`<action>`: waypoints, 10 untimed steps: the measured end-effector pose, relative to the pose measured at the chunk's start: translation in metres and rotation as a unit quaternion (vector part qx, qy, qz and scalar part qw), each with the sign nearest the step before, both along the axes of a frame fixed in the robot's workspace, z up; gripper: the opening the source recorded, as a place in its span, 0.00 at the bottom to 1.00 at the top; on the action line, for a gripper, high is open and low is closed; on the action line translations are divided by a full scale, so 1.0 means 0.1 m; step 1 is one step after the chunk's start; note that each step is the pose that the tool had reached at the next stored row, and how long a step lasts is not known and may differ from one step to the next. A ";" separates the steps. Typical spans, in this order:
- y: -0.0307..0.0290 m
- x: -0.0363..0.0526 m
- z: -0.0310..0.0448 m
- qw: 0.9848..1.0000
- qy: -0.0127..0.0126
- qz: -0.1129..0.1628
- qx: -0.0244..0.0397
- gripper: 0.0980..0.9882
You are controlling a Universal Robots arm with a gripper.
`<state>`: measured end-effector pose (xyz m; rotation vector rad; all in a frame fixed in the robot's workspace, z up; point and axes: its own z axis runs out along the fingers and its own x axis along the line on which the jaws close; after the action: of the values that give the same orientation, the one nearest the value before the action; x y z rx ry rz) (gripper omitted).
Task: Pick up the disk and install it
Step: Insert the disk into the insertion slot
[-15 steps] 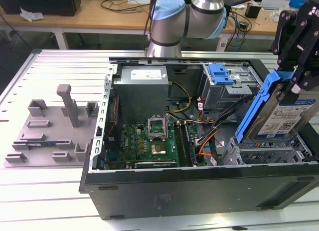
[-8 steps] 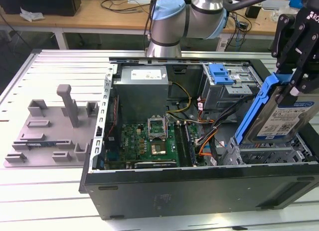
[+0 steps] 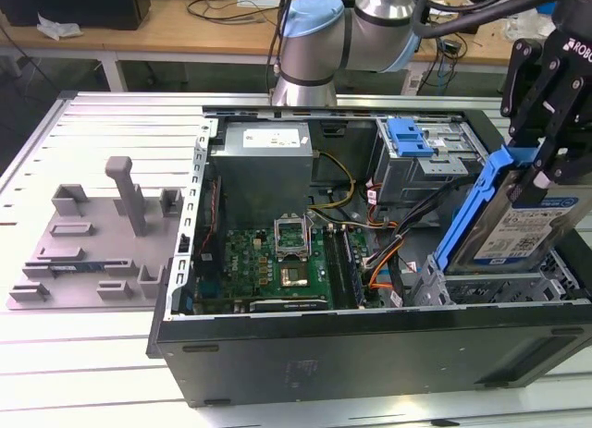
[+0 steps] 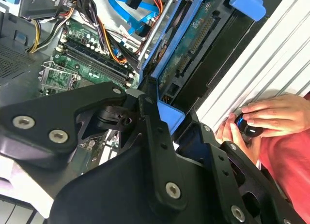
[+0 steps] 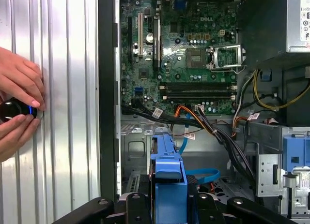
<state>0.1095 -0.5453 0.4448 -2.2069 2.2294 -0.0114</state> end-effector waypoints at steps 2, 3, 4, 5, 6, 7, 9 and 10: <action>-0.004 0.001 -0.019 1.000 0.000 0.000 0.000 0.30; -0.005 0.002 -0.027 1.000 0.000 0.000 0.000 0.30; -0.007 0.002 -0.040 1.000 0.000 0.000 0.000 0.30; -0.009 0.003 -0.049 1.000 0.000 0.000 0.000 0.30; -0.013 0.002 -0.069 1.000 0.000 0.000 0.000 0.30; -0.017 0.002 -0.086 1.000 0.000 0.000 0.000 0.30; -0.027 0.003 -0.129 1.000 0.000 0.000 0.000 0.30; -0.041 0.002 -0.203 1.000 0.001 0.000 0.000 0.30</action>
<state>0.1097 -0.5494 0.4245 -2.2074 2.2299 -0.0102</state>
